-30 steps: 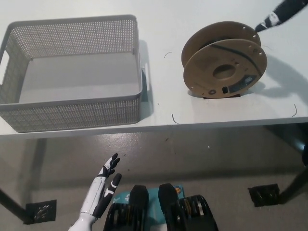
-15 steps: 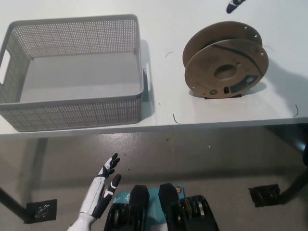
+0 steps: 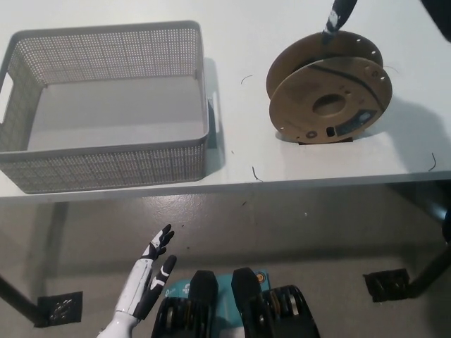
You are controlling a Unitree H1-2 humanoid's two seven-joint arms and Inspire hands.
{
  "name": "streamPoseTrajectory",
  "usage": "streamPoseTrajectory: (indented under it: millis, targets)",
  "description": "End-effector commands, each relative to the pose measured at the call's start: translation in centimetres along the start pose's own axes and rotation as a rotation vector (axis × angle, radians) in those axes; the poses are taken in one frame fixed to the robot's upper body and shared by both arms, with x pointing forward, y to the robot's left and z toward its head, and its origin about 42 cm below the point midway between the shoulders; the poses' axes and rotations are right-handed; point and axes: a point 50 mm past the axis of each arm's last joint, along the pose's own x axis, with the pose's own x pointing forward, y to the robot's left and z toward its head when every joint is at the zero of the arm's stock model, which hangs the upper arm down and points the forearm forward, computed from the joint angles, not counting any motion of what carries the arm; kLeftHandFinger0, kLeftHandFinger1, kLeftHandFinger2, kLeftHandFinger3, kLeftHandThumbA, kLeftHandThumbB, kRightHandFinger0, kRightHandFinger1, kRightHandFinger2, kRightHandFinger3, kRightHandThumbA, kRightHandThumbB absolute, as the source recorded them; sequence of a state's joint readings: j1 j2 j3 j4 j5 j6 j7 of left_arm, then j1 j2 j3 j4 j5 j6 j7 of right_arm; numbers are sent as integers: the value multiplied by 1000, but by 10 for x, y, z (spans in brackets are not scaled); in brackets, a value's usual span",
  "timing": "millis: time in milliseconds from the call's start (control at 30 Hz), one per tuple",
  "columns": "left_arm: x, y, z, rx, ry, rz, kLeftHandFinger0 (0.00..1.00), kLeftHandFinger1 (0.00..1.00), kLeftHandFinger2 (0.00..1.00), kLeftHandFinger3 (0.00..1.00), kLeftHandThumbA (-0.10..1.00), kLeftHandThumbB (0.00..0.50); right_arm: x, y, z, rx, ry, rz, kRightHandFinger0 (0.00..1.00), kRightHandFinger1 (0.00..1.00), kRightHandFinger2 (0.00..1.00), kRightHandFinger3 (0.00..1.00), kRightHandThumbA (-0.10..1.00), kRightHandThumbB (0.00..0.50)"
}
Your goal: Use the right hand to pick up a 3d printing filament and place it into a container on the left side
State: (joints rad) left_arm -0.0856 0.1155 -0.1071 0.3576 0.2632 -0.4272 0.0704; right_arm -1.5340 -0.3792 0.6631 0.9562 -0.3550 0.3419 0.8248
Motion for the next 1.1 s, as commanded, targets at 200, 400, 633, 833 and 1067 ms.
streamPoseTrajectory:
  millis: [200,400,633,833,1067]
  targets:
    - [7,3,13,3,-83,1,1000,1000,1000,1000,1000,198,20,6,-3,-103,76,-25,1000,1000,1000,1000,1000,477]
    - [12,6,16,9,-95,3,1000,1000,1000,1000,1000,173,38,31,-11,-118,47,108,1000,1000,1000,1000,1000,426]
    - [17,8,18,9,-103,-6,1000,1000,1000,1000,1000,164,53,58,-30,-102,94,234,1000,1000,1000,1000,1000,453]
    - [16,7,18,14,-103,-11,1000,1000,1000,1000,1000,168,68,82,-46,-80,136,185,1000,1000,1000,1000,923,449]
    - [20,7,19,1,-110,-6,1000,1000,1000,1000,1000,181,73,80,-54,19,-38,-124,23,234,441,231,-100,130]
